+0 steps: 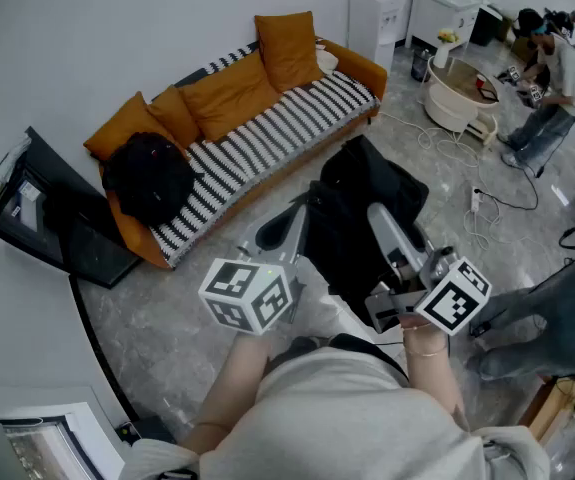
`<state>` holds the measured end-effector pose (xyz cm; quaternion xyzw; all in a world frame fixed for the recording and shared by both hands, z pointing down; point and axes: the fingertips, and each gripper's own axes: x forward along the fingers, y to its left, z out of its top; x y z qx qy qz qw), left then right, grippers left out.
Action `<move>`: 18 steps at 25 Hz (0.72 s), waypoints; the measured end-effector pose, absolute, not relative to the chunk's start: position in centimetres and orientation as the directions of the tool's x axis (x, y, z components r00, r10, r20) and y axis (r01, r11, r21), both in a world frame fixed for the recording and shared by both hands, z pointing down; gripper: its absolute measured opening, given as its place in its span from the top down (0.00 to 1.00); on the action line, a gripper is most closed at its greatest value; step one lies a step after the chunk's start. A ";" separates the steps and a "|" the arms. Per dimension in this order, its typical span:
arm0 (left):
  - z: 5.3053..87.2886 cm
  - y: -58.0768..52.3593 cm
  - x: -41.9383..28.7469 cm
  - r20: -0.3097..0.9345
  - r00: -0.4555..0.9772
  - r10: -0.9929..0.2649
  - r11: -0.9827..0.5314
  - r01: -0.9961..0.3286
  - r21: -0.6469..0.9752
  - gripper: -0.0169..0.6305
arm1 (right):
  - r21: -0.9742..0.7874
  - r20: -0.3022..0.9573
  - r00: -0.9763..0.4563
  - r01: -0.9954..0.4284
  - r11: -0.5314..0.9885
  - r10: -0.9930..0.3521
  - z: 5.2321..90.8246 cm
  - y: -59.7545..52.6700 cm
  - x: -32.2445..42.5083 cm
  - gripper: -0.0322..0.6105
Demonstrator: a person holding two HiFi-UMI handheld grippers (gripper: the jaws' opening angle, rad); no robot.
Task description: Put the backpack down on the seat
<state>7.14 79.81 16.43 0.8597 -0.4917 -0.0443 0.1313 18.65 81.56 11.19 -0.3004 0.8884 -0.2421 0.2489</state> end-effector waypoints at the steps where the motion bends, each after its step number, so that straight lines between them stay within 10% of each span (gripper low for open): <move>1: 16.4 79.7 7.0 0.051 0.512 -0.857 -0.483 -0.834 0.266 0.96 | -0.582 -0.300 -0.693 -0.412 0.701 -0.656 11.3 81.5 18.6 0.82; 18: 17.2 78.6 7.8 0.052 0.516 -0.855 -0.480 -0.826 0.297 0.96 | -0.653 -0.296 -0.696 -0.352 0.670 -0.654 12.8 80.3 19.8 0.81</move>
